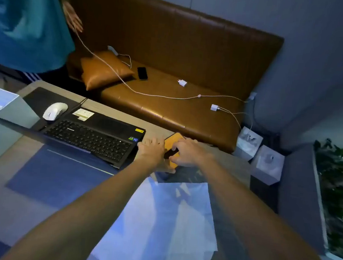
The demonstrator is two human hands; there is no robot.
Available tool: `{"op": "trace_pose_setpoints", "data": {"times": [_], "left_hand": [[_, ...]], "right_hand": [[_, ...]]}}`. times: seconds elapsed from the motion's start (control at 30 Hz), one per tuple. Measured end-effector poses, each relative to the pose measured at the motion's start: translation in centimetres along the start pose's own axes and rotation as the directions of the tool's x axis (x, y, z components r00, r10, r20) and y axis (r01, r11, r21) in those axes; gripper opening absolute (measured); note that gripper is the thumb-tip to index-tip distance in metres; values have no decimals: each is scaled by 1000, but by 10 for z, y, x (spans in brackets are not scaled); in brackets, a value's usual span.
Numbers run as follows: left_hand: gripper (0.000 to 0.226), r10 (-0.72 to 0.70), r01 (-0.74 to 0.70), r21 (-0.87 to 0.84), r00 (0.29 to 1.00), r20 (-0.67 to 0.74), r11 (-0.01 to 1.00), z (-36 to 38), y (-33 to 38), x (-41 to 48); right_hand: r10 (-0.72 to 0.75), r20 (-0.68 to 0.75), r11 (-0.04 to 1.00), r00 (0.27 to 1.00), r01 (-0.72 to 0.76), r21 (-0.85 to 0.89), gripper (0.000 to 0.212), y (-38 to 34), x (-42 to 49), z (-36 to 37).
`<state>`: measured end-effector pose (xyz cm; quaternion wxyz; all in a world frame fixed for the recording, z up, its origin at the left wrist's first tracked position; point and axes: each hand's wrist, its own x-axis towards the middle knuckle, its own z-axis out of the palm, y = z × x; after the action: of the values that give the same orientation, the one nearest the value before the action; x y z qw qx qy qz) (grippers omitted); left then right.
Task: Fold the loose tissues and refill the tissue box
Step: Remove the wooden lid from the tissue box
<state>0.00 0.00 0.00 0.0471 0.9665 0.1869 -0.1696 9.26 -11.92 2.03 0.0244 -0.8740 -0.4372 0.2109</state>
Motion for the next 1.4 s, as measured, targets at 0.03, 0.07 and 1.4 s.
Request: {"op": "trace_pose_setpoints", "data": {"times": [0.03,0.07,1.4], "left_hand": [[122,-15,16,-6,998,54,1000,6,3,-1],[123,-18,20,-28,997,74,999,13,6,-2],[127,-120,12,-455,970,-210,890,73,-26,35]], "right_hand": [[2,14,1000,1000,-2,7,47,-2,4,5],[11,29,1000,1000,-11,15,47,-3,7,8],[396,-128,902,909,-360,237,49,62,-11,52]]}}
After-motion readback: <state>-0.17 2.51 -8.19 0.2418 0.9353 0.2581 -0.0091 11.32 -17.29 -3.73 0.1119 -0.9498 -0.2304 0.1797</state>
